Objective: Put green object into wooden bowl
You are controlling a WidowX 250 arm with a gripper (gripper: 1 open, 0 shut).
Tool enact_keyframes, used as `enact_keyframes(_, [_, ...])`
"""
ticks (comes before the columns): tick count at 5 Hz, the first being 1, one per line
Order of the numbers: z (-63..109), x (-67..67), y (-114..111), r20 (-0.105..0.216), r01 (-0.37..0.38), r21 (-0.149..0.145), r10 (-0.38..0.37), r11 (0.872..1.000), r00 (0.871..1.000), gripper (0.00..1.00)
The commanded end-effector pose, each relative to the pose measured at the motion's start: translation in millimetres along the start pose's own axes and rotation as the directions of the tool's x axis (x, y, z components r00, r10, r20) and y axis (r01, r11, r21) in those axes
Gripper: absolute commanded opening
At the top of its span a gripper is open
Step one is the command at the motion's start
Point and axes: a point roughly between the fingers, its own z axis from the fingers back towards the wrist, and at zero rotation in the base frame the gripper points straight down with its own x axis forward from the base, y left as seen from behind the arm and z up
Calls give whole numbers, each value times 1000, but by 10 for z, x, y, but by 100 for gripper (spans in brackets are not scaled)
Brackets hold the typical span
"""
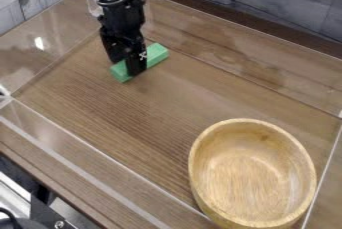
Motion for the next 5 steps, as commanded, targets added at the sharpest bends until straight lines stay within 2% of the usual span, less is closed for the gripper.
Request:
enact_keyframes(1, [231, 124, -15, 63, -115, 36, 113, 993, 992, 100])
enact_keyframes(2, [278, 187, -113, 76, -215, 35, 212, 976, 974, 100])
enact_keyframes(4, [233, 165, 71, 64, -155, 34, 153, 987, 986, 100])
enact_keyframes(5, [63, 178, 150, 65, -215, 38, 213, 976, 975, 100])
